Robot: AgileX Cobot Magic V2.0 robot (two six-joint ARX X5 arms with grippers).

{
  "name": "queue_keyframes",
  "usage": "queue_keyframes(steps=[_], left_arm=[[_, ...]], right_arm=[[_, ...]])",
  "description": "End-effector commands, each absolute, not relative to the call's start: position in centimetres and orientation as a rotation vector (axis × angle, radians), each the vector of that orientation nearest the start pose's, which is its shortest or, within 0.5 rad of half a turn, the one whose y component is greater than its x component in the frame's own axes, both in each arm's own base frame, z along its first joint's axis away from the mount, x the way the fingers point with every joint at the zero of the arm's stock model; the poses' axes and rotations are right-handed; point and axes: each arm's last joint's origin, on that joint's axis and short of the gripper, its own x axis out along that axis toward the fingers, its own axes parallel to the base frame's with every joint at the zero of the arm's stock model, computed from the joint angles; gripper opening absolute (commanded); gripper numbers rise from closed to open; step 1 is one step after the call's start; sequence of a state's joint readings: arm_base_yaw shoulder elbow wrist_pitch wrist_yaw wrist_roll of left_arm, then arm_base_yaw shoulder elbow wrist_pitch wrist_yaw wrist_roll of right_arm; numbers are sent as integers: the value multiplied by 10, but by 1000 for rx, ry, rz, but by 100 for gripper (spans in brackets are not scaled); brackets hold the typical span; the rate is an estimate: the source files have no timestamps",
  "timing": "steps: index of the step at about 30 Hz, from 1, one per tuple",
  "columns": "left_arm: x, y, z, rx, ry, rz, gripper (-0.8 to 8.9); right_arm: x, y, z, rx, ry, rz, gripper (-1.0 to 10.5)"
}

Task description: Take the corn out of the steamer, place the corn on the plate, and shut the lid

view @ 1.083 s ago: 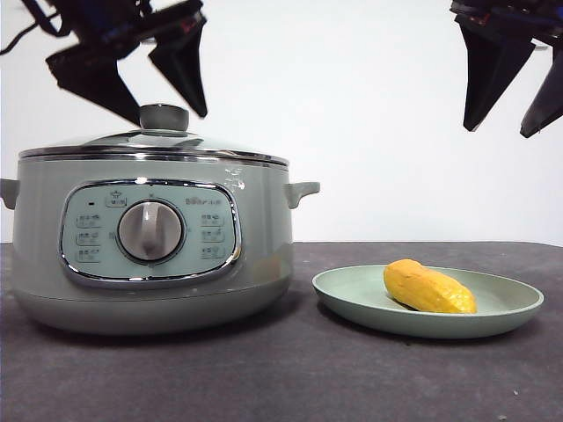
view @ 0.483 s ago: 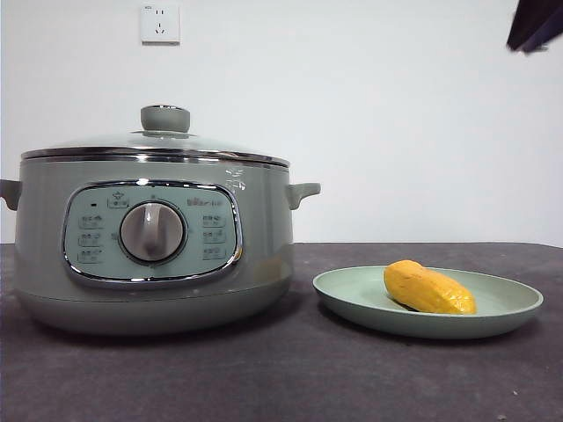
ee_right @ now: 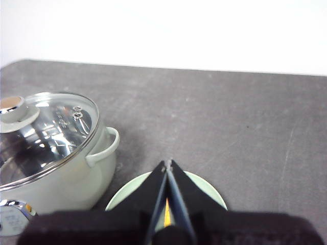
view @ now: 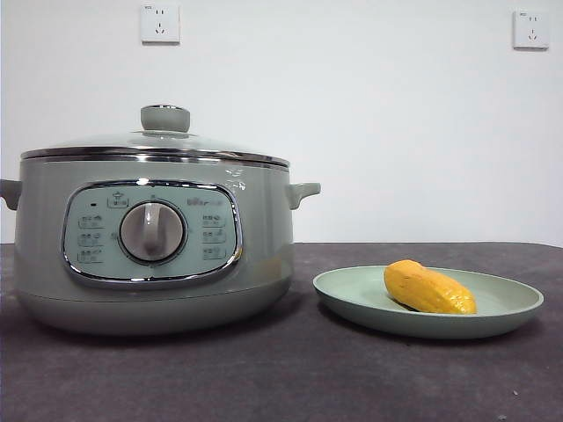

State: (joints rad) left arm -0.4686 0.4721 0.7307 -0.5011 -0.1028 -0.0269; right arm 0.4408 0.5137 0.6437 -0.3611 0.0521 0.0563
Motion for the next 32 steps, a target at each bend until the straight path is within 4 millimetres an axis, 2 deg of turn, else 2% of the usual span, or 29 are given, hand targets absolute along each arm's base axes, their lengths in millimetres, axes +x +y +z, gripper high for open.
queue_keyframes(steps=[1,8,21,27,32], left_arm=[[90,-42,301,44,255,-360,-9],[94,-44,287,54,378,-353,-3],[101,-48,281,73,442,-350,-3],[72,-30,294,59,272,-322,-3],[50,-13,296,42,112,-205,-3]], right_arm=[[108,50,295,9,252,386,-6],[115,52,290,108,320,319,1],[116,52,287,95,350,301,1],[116,52,286,94,354,300,1],[116,52,286,93,354,300,1]])
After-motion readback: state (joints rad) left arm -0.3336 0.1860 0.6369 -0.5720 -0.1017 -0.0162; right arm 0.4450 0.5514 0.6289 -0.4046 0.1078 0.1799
